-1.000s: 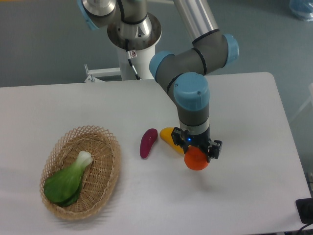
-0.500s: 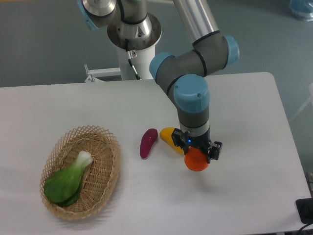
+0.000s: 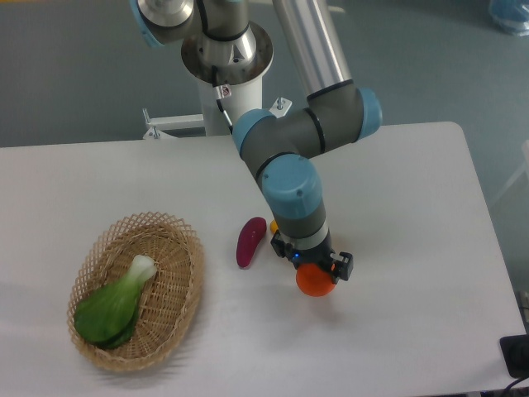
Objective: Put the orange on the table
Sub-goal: 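Move the held orange toward the red sweet potato and lower it, then open the gripper to release the orange onto the table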
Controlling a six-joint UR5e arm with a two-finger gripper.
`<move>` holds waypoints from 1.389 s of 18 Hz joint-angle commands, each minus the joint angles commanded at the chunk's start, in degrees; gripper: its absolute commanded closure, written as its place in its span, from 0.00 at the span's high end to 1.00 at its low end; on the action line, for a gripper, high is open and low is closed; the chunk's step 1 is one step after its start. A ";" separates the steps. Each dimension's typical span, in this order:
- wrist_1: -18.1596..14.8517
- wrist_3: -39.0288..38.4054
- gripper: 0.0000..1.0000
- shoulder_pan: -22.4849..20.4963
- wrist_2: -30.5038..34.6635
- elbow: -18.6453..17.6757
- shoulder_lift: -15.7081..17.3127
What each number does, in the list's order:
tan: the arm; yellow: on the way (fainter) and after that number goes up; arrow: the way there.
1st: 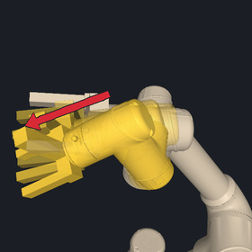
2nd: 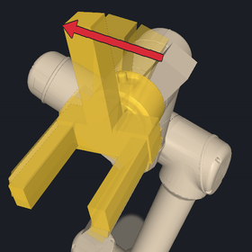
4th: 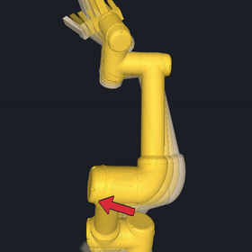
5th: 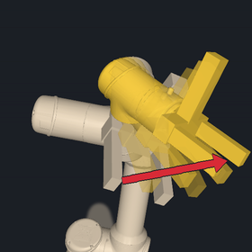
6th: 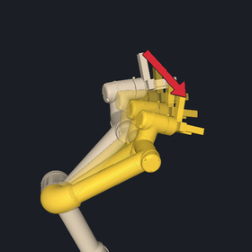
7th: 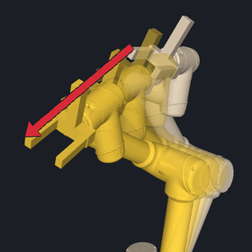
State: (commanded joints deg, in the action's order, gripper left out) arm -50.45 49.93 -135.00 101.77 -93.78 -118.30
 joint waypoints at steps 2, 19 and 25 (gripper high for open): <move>0.00 -0.62 0.80 1.49 0.79 0.00 -0.61; 3.34 -5.09 1.00 2.29 -3.67 0.17 1.57; 3.43 -5.89 1.00 -2.45 -7.81 1.49 3.69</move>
State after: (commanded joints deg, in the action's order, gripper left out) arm -47.02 44.03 -137.45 93.97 -92.29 -114.61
